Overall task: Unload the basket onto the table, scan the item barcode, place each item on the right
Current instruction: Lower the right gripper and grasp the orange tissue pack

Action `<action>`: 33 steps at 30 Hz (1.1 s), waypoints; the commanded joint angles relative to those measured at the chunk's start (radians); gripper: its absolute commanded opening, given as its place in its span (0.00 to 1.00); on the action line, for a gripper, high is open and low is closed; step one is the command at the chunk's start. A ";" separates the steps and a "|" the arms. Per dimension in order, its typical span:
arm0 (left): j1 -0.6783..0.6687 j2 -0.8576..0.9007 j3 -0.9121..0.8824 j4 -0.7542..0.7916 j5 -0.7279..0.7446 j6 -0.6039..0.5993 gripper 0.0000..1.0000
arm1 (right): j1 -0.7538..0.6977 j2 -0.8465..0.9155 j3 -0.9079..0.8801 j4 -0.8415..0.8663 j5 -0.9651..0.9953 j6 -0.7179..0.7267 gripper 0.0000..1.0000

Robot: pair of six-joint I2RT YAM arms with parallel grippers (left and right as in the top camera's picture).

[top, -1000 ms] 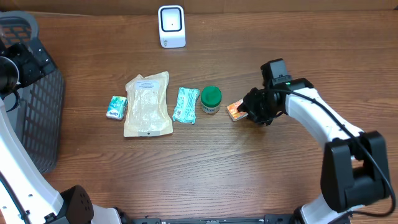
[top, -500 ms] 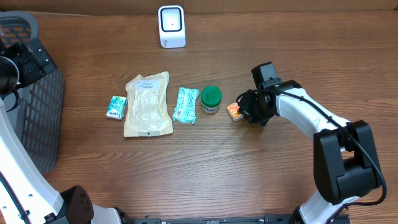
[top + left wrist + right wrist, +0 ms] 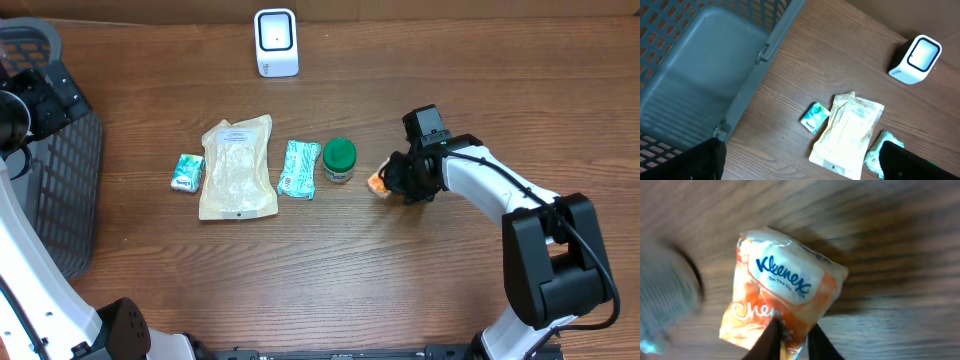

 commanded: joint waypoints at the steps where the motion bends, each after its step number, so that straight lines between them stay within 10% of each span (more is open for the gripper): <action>1: 0.001 0.003 0.004 0.002 0.010 0.022 0.99 | -0.012 0.009 0.061 -0.060 0.019 -0.407 0.20; 12: 0.001 0.003 0.004 0.002 0.010 0.022 0.99 | -0.029 0.009 0.223 -0.217 0.031 -0.618 0.34; 19: 0.001 0.003 0.004 0.002 0.009 0.022 1.00 | -0.049 0.009 0.358 -0.423 -0.019 -0.346 0.40; 33: 0.001 0.003 0.004 0.002 0.007 0.022 1.00 | -0.011 0.009 0.154 -0.292 -0.088 0.107 0.49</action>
